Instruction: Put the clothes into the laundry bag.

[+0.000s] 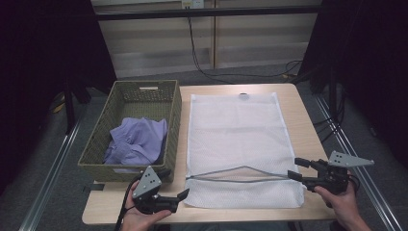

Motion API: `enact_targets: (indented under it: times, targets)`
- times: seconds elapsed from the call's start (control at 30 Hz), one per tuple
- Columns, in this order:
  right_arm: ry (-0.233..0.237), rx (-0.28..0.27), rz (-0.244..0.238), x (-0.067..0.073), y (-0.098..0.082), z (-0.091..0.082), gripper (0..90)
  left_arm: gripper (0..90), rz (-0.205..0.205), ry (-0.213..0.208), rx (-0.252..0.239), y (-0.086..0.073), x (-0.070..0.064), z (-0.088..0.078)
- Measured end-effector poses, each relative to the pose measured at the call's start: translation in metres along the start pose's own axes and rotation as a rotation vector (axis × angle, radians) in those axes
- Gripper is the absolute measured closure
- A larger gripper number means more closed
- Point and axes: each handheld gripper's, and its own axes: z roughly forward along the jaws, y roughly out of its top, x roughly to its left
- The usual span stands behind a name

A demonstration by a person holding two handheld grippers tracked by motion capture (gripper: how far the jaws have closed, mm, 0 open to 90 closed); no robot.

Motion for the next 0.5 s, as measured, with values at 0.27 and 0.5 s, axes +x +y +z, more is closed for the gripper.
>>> enact_targets:
  times: [0.27,0.5]
  targets:
    - [0.021,0.037,0.02,-0.001,0.0,0.004,32.7,6.1,-0.022,-0.027,0.012,0.001,0.005,0.006]
    - [0.066,0.066,0.031,0.0,0.001,0.013,34.7,4.8,-0.025,-0.042,0.012,0.0,0.003,0.006]
